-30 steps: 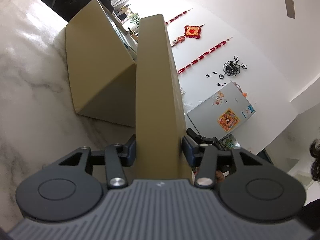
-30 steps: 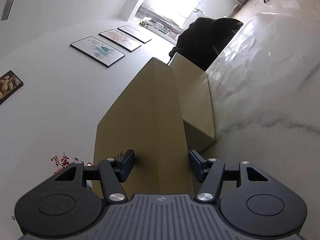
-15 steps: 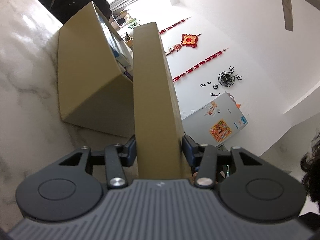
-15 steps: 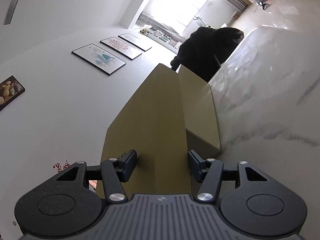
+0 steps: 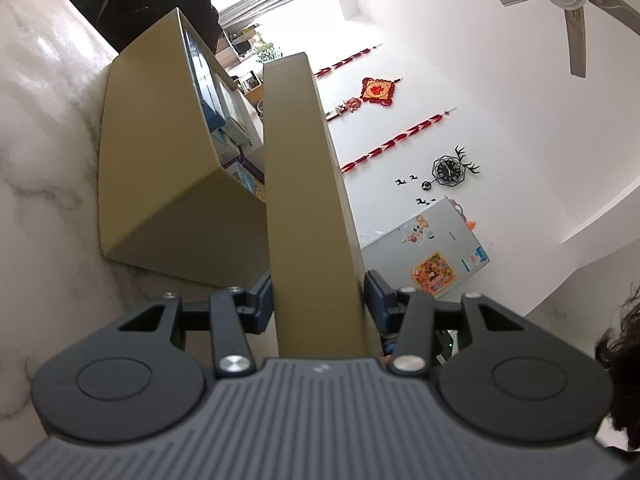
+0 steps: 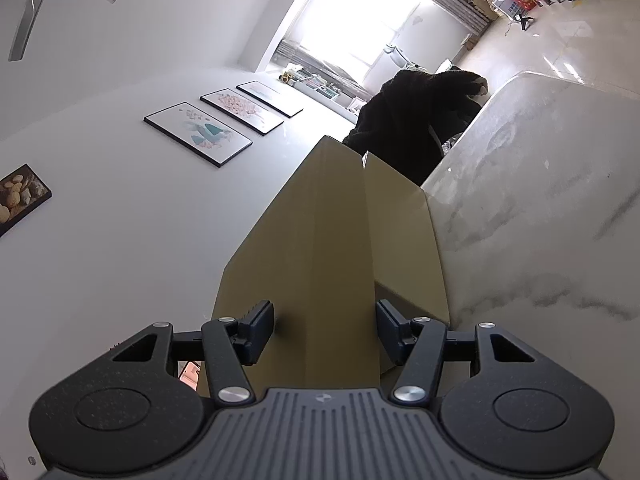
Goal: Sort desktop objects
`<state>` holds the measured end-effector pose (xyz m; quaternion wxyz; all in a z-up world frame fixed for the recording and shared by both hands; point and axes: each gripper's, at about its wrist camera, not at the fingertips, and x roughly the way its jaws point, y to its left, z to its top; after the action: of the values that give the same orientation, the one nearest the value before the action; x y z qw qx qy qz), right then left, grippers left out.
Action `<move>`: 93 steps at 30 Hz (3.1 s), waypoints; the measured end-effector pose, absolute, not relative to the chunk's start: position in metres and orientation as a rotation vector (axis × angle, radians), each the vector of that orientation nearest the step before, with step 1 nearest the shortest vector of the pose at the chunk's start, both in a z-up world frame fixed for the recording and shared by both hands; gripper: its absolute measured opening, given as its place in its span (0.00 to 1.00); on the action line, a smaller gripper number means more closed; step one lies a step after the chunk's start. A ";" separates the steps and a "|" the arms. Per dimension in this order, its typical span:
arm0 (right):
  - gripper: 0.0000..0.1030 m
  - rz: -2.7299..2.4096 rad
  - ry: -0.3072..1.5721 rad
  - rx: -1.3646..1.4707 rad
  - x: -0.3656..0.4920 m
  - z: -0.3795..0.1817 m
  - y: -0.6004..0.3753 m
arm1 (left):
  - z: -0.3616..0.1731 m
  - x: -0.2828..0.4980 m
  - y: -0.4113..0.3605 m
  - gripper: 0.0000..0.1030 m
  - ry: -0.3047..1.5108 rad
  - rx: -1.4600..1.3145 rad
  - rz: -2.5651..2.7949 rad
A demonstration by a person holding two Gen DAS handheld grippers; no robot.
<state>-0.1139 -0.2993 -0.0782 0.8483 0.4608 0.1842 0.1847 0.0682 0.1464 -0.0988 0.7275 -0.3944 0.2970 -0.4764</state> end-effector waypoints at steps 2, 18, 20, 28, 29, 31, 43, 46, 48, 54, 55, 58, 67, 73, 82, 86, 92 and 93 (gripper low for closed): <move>0.58 0.386 0.387 0.969 -0.112 -0.076 -0.299 | -0.097 0.069 0.145 0.43 0.649 -0.873 -1.050; 0.58 0.386 0.376 0.973 -0.095 -0.067 -0.302 | -0.090 0.079 0.136 0.43 0.618 -0.902 -1.066; 0.58 0.384 0.382 0.974 -0.090 -0.066 -0.300 | -0.090 0.083 0.133 0.43 0.618 -0.904 -1.067; 0.57 0.361 0.403 0.994 -0.067 -0.067 -0.304 | -0.092 0.098 0.130 0.43 0.638 -0.933 -1.040; 0.57 0.361 0.405 0.999 -0.064 -0.068 -0.304 | -0.091 0.099 0.131 0.43 0.636 -0.932 -1.039; 0.57 0.362 0.409 1.008 -0.059 -0.068 -0.305 | -0.089 0.103 0.131 0.43 0.633 -0.934 -1.034; 0.57 0.370 0.442 1.007 -0.015 -0.058 -0.306 | -0.078 0.128 0.131 0.43 0.617 -0.968 -0.989; 0.57 0.372 0.451 0.995 -0.002 -0.052 -0.304 | -0.077 0.135 0.132 0.43 0.624 -0.987 -0.972; 0.57 0.368 0.458 0.991 0.005 -0.049 -0.304 | -0.075 0.138 0.131 0.43 0.626 -0.995 -0.961; 0.57 0.363 0.471 1.001 0.026 -0.046 -0.306 | -0.071 0.148 0.129 0.43 0.626 -0.998 -0.925; 0.57 0.361 0.475 1.004 0.030 -0.046 -0.307 | -0.071 0.150 0.130 0.43 0.628 -0.999 -0.918; 0.57 0.353 0.487 1.011 0.038 -0.049 -0.307 | -0.072 0.154 0.130 0.44 0.631 -0.992 -0.894; 0.58 0.340 0.512 1.032 0.050 -0.060 -0.306 | -0.071 0.157 0.129 0.45 0.634 -0.960 -0.854; 0.57 0.347 0.517 1.029 0.055 -0.061 -0.306 | -0.068 0.158 0.129 0.46 0.628 -0.933 -0.828; 0.57 0.324 0.530 1.011 0.061 -0.064 -0.304 | -0.062 0.159 0.124 0.49 0.622 -0.851 -0.794; 0.57 0.319 0.532 1.006 0.062 -0.064 -0.304 | -0.060 0.160 0.122 0.51 0.618 -0.828 -0.775; 0.57 0.315 0.527 1.008 0.064 -0.064 -0.306 | -0.055 0.161 0.121 0.55 0.596 -0.757 -0.751; 0.57 0.315 0.526 1.010 0.064 -0.064 -0.306 | -0.055 0.161 0.122 0.55 0.596 -0.753 -0.751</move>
<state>0.0644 -0.3058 -0.0644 0.8305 0.4760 0.2482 0.1484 0.1613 0.1217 -0.0553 0.8199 -0.3538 0.2797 -0.3527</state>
